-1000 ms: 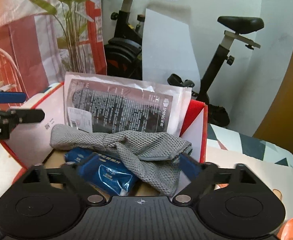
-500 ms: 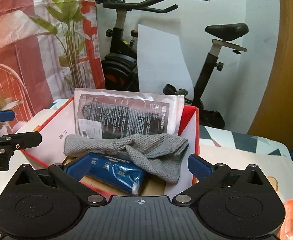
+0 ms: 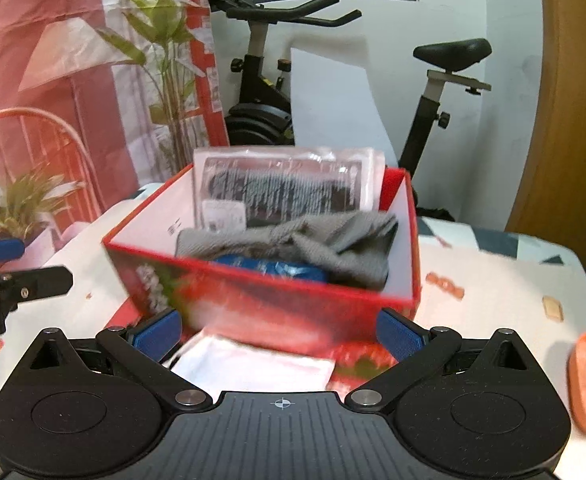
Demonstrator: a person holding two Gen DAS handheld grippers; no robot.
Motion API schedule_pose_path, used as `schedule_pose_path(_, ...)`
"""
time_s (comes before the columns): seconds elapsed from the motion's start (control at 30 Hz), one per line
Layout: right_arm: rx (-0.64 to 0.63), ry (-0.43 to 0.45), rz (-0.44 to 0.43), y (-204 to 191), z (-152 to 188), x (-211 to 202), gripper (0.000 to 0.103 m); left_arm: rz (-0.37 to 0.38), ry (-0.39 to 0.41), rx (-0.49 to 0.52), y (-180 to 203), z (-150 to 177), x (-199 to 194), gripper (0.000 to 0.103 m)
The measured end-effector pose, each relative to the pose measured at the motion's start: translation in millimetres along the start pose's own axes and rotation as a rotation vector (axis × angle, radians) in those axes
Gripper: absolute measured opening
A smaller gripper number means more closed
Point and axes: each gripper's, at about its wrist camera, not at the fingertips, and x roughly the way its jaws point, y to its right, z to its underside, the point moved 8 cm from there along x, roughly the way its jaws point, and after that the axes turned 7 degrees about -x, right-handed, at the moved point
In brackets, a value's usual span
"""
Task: Organize soft objects
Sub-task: 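Move both tools from the box to the black eye mask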
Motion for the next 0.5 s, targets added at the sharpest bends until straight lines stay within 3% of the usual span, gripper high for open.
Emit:
schedule_pose_path(0.23,0.047,0.026,0.013,-6,48,-5,0.102,-0.021,-0.104,-0.046,-20,64,-4,0.103)
schedule_pose_path(0.4,0.146,-0.006,0.017,1,83,3,0.099,-0.036,-0.202,-0.110,-35,105,3,0.103)
schedule_pose_path(0.5,0.131,-0.018,0.033,-2,99,4,0.099,-0.051,-0.230,-0.132,-38,122,2,0.103)
